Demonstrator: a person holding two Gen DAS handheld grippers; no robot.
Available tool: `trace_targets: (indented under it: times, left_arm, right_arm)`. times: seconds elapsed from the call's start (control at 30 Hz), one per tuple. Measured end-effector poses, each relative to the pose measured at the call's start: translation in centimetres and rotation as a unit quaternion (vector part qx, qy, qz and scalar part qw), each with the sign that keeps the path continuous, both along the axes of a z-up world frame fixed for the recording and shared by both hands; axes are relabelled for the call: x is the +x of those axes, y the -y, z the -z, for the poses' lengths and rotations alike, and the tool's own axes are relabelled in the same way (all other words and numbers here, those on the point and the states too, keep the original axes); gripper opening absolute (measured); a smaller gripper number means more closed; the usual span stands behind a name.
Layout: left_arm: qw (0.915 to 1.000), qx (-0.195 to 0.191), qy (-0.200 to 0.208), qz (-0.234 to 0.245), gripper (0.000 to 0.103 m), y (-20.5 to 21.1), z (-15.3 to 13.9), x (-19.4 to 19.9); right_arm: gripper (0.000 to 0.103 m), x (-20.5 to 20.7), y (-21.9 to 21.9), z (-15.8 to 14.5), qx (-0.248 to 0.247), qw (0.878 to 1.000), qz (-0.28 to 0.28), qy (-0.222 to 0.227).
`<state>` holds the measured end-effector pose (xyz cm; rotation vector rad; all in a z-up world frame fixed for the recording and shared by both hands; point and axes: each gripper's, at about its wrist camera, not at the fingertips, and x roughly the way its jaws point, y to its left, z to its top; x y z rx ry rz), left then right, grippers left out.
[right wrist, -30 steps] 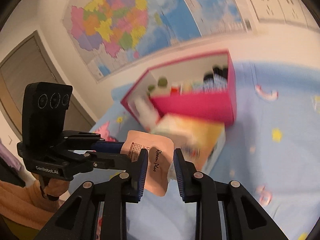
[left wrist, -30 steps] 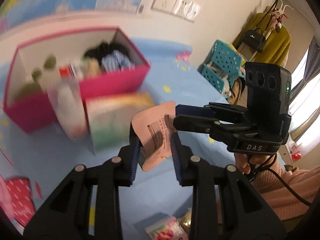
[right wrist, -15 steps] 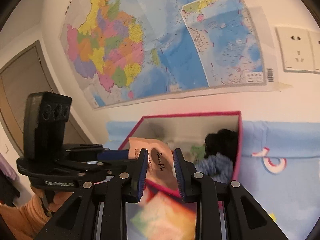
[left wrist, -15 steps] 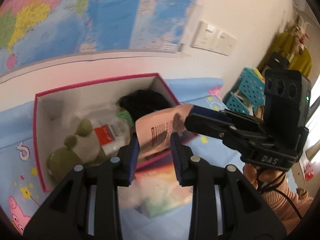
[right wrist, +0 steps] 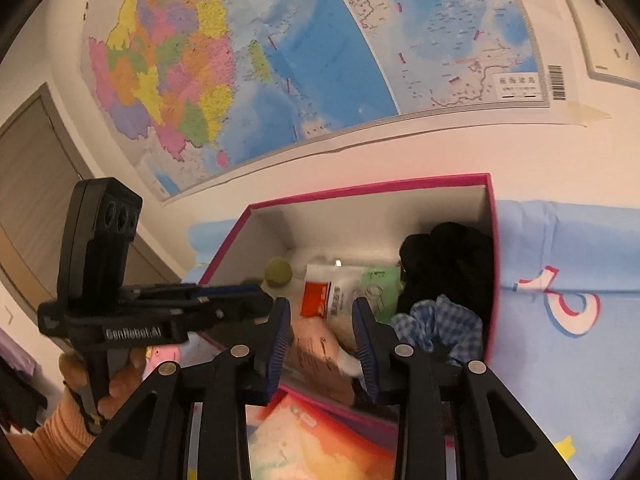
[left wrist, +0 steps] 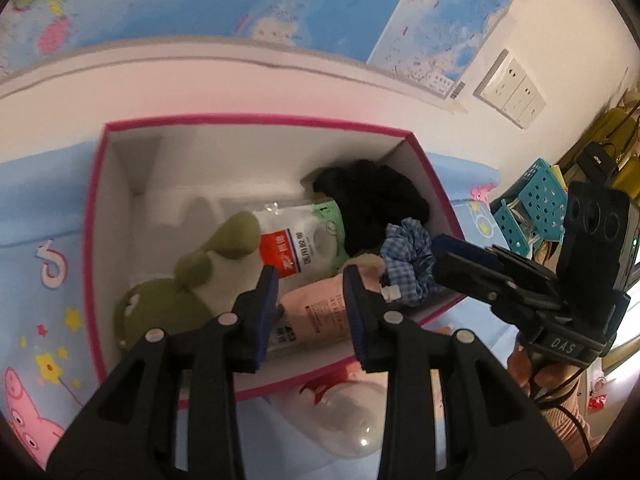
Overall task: Organize soft objects
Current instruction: 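Carry the pouch into the pink box and open the right gripper, then move the right gripper to the gold tissue pack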
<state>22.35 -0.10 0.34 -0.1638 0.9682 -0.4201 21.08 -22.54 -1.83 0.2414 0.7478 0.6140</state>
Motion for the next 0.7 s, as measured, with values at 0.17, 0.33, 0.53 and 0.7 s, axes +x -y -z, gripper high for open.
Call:
trace_targets:
  times: [0.17, 0.33, 0.53, 0.7]
  left_arm:
    - [0.9988, -0.001, 0.048, 0.01, 0.045, -0.9, -2.1, -3.5]
    - [0.9947, -0.01, 0.094, 0.042, 0.05, -0.8, -4.0, -8.5]
    - [0.991, -0.013, 0.095, 0.094, 0.058, 0.5, -3.1, -14.4]
    - [0.9887, -0.012, 0.057, 0.138, 0.058, 2.0, 0.0, -18.6]
  right_arm:
    - [0.04, -3.0, 1.7, -1.2, 0.006, 1.0, -0.008, 0.017]
    - [0.046, -7.3, 3.2, -2.0, 0.016, 0.998, -0.047, 0.028]
    - [0.051, -12.8, 3.2, -0.6, 0.004, 0.995, -0.096, 0.009]
    - [0.052, -17.2, 3.0, 2.9, -0.009, 0.992, -0.122, -0.037]
